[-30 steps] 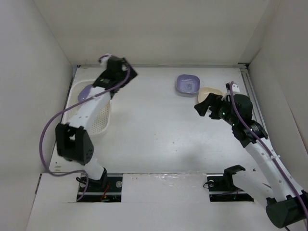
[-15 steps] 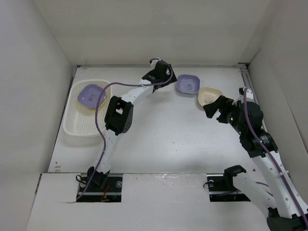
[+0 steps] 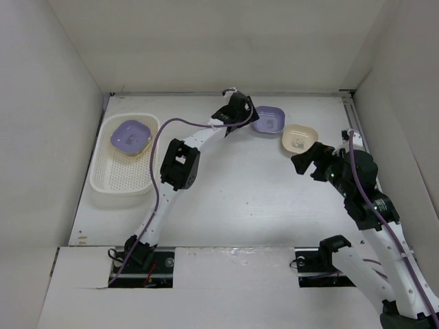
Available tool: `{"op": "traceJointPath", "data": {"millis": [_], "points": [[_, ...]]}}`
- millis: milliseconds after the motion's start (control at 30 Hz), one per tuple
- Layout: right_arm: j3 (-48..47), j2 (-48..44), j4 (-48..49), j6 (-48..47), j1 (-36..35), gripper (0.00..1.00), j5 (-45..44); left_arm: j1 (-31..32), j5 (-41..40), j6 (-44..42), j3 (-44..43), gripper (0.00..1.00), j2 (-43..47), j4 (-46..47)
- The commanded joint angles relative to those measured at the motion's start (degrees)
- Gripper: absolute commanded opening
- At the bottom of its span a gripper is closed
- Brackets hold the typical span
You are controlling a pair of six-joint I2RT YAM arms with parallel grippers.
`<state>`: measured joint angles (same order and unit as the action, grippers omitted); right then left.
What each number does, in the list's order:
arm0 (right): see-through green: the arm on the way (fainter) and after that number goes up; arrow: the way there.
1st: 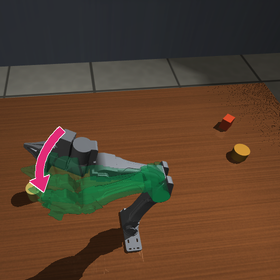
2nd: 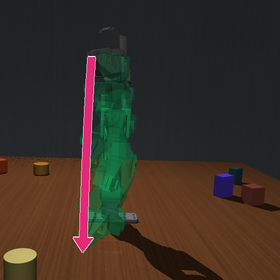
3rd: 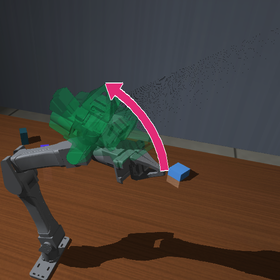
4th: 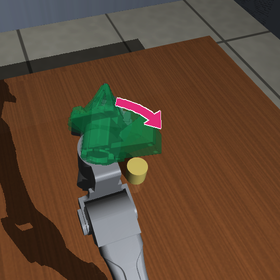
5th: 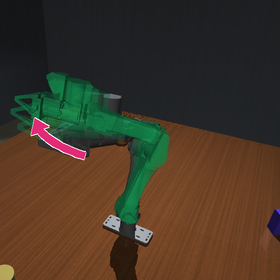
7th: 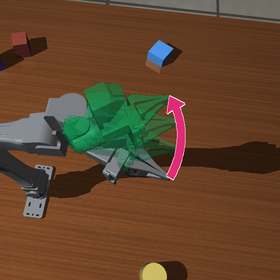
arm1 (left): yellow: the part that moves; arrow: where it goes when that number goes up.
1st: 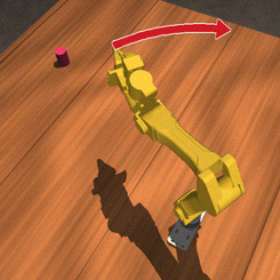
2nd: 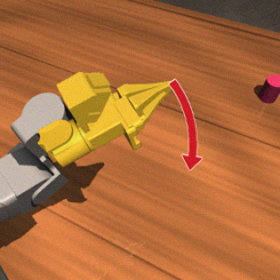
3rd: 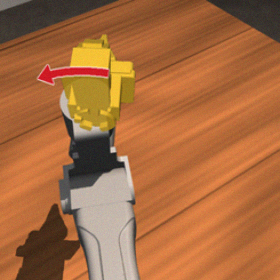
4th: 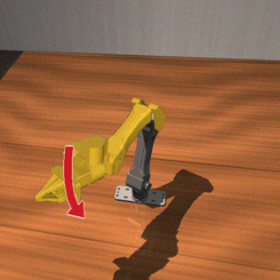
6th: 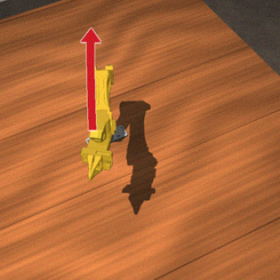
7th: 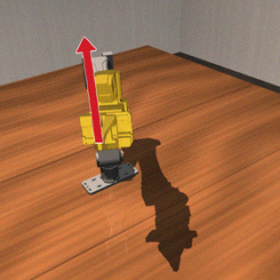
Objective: Place the plates into the plastic bin on the countertop
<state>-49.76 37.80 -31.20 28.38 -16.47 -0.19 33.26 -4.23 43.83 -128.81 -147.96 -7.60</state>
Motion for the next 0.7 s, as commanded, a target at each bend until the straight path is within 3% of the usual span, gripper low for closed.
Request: {"op": "traceJointPath", "data": {"millis": [0,67,100,233,333,400,500,600,667], "points": [[-1.39,-0.54,0.35,-0.78,0.47,1.0,1.06,0.58,-1.03,-0.15,-6.35,0.78,-1.88,-1.44],[-1.92,-0.54,0.35,-0.78,0.47,1.0,1.06,1.11,-1.66,-0.15,-11.71,0.65,-4.87,-7.14],[-1.92,-0.54,0.35,-0.78,0.47,1.0,1.06,1.11,-2.36,-0.15,-11.72,0.65,-4.88,-7.17],[-2.45,-1.68,-0.17,-1.31,0.47,1.0,1.06,1.11,-2.36,-0.15,-10.06,0.42,-5.41,-7.17],[-2.45,-2.21,-0.18,-1.31,0.47,1.0,1.06,1.11,-1.75,-0.15,-10.05,0.19,-5.94,-8.4],[-2.45,-2.73,-0.18,-1.31,0.47,1.0,1.06,1.11,-3.15,-0.15,-10.05,0.18,-5.94,-9.45],[-2.98,-2.73,-0.18,-1.31,0.47,1.0,1.59,1.11,-5.34,-0.15,-10.05,0.0,-5.15,-11.38],[-2.98,-2.73,-0.18,-1.31,0.47,1.0,1.59,1.11,-9.21,0.37,-7.17,0.0,-1.47,-13.59],[-2.36,-2.21,1.05,-1.31,0.47,1.0,1.59,1.11,-11.32,0.9,1.25,0.0,6.78,-11.5]]}}
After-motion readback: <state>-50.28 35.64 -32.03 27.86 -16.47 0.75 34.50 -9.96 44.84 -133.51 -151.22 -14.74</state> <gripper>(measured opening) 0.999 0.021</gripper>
